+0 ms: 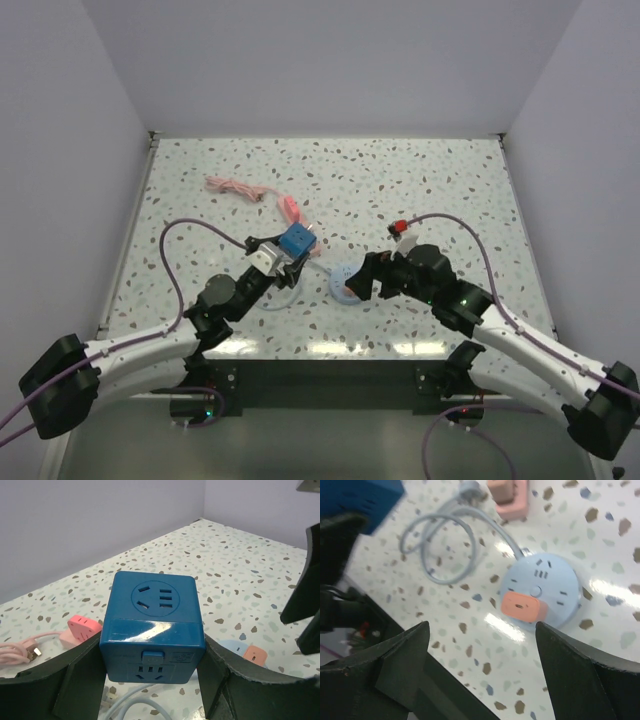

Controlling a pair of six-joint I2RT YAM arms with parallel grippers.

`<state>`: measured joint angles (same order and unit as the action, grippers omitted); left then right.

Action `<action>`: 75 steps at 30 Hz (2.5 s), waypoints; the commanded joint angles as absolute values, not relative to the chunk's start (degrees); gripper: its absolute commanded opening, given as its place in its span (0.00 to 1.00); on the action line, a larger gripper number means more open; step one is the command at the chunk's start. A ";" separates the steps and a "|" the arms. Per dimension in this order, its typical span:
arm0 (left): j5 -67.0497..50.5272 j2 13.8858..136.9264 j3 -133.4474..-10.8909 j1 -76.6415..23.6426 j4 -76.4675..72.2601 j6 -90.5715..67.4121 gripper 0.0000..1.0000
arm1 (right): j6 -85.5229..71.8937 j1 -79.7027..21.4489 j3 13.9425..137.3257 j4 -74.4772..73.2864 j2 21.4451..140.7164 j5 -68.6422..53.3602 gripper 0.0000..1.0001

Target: Insert the plug

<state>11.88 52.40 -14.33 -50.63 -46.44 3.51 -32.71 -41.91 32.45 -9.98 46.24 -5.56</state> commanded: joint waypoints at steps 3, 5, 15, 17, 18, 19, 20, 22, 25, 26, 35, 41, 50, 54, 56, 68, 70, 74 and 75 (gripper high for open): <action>16.52 51.24 -18.01 -50.27 -45.18 1.32 0.00 | -30.06 -47.55 35.06 -15.55 52.19 10.36 0.90; 16.52 51.33 -17.93 -50.27 -45.00 1.32 0.00 | -29.27 -48.16 35.68 -15.65 54.31 12.29 0.90; 18.10 50.01 -17.75 -50.10 -42.45 0.88 0.00 | -25.75 -50.01 38.58 -10.11 65.03 12.05 0.89; 19.16 49.75 -18.10 -50.01 -41.14 0.70 0.00 | -25.23 -50.54 38.93 -8.88 66.79 11.87 0.89; 19.51 49.75 -18.37 -49.92 -40.44 0.79 0.00 | -25.14 -50.71 39.54 -8.79 67.58 11.95 0.89; 19.60 49.66 -18.54 -49.83 -40.34 0.70 0.00 | -24.79 -50.71 39.90 -8.96 68.89 11.95 0.89; 19.60 49.57 -18.54 -49.75 -40.17 0.62 0.00 | -24.44 -50.80 40.34 -9.23 69.78 11.87 0.88; 19.60 49.48 -18.46 -49.66 -40.08 0.70 0.00 | -23.82 -50.89 41.13 -9.32 70.92 11.60 0.86; 19.77 49.39 -18.28 -49.48 -40.17 0.79 0.00 | -23.12 -50.98 42.10 -9.40 73.47 11.78 0.79; 19.78 49.31 -18.19 -49.40 -40.17 0.88 0.00 | -23.03 -50.98 42.36 -9.58 74.61 11.69 0.75; 20.04 47.29 -17.14 -49.04 -39.90 0.79 0.00 | -21.97 -51.50 45.96 -12.65 79.63 13.10 0.42; 20.13 46.76 -16.79 -48.78 -39.90 0.88 0.00 | -18.11 -51.68 48.07 -13.45 82.53 10.03 0.17; 19.16 46.41 -16.35 -48.43 -40.43 1.23 0.00 | -8.71 -52.38 48.69 -14.85 82.97 -5.35 0.07; 18.63 46.58 -16.17 -48.34 -40.69 1.14 0.00 | -3.79 -53.35 48.25 -17.13 82.53 -9.75 0.07; 18.37 46.58 -16.00 -48.25 -40.96 1.14 0.00 | -1.42 -53.35 47.99 -17.93 82.01 -11.60 0.06; 17.49 47.11 -15.91 -47.90 -41.22 1.05 0.00 | -4.99 -54.05 49.40 -20.13 80.60 -5.11 0.72; 17.40 46.93 -16.00 -47.90 -41.22 0.97 0.00 | -7.20 -54.05 49.22 -19.95 78.06 -2.56 0.85; 17.23 46.50 -15.91 -47.90 -41.05 0.70 0.00 | -16.57 -55.10 46.85 -16.27 70.06 1.56 0.93; 17.14 46.32 -15.91 -47.90 -41.04 0.53 0.00 | -18.53 -55.98 46.41 -15.48 68.74 3.24 0.92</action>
<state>17.98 47.48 -15.64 -48.38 -37.06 1.89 -10.11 -54.50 46.96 -18.76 75.31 -1.85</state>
